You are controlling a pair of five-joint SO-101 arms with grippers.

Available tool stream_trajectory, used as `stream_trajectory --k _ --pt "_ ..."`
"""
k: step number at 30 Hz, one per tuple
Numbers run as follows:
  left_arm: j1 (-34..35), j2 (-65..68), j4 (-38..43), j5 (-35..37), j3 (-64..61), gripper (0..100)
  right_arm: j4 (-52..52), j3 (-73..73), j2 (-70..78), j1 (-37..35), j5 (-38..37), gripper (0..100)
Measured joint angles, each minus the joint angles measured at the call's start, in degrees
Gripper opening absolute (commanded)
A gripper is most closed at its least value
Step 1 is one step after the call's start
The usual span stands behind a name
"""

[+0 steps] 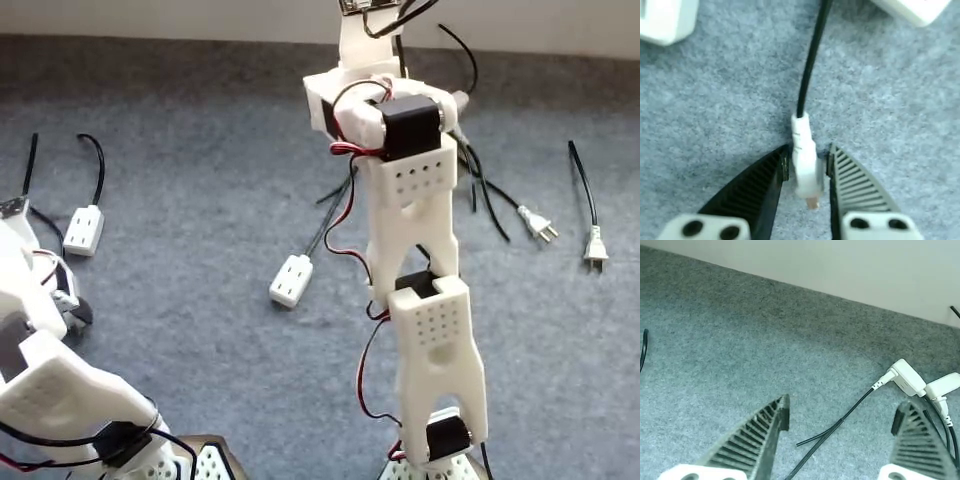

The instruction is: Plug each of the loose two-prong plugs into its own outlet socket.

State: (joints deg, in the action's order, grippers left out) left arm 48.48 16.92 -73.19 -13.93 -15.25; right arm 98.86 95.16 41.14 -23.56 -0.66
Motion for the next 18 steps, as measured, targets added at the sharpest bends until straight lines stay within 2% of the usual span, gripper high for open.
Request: stream_trajectory --k 9,13,15,18 --pt "-2.5 0.0 0.0 0.2 0.2 1 0.0 0.0 0.0 0.0 0.0 32.4" --pt "-7.1 0.2 -0.4 0.8 5.0 1 0.0 0.0 0.0 0.0 0.0 32.4" --pt "-10.9 0.2 -2.5 3.9 9.6 1 0.0 0.0 0.0 0.0 0.0 32.4" --pt "-17.3 0.2 -6.8 12.9 17.8 1 0.0 0.0 -0.7 1.0 0.0 32.4"
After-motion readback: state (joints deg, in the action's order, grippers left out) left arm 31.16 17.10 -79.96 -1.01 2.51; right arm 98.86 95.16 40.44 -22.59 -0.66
